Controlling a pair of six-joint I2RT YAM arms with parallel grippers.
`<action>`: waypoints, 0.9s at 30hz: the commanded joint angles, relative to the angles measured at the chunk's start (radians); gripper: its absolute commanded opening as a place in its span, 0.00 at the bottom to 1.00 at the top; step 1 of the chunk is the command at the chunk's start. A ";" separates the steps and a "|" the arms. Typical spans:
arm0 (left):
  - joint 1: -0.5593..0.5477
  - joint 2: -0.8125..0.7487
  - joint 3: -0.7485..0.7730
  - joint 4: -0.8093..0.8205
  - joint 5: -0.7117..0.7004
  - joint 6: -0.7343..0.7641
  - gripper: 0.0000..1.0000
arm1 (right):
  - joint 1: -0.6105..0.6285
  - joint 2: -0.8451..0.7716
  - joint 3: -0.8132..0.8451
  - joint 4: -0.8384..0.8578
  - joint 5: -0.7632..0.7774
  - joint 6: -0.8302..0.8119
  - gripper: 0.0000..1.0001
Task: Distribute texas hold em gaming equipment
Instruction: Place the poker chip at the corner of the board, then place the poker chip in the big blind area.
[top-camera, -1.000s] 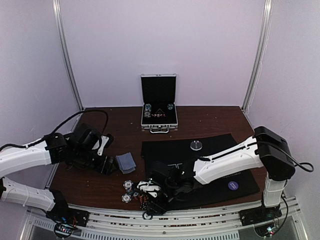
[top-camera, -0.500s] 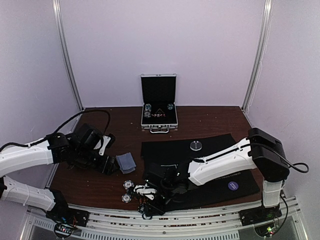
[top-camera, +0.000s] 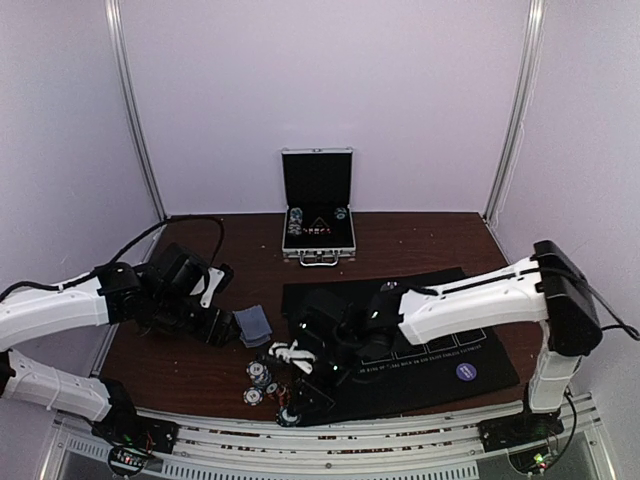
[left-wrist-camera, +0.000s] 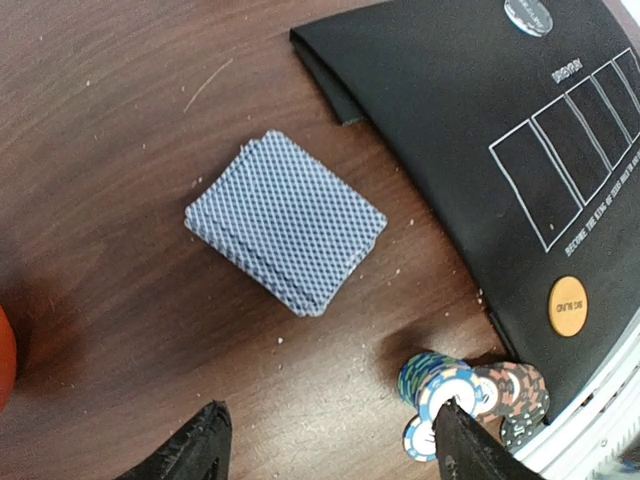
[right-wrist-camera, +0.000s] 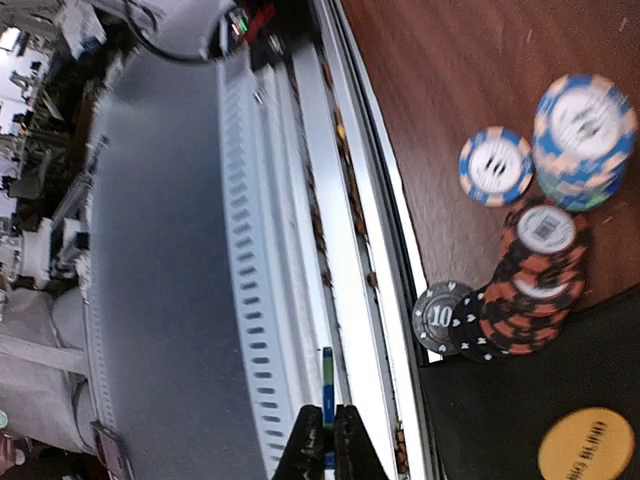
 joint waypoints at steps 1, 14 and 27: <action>-0.003 0.004 0.061 0.054 -0.034 0.034 0.73 | -0.137 -0.232 -0.077 0.129 -0.105 0.132 0.00; -0.002 -0.002 0.068 0.037 -0.132 0.012 0.72 | -0.869 -0.729 -0.533 0.066 0.151 0.426 0.00; -0.002 0.018 0.046 0.043 -0.120 -0.001 0.73 | -1.019 -0.687 -0.581 -0.076 0.166 0.314 0.00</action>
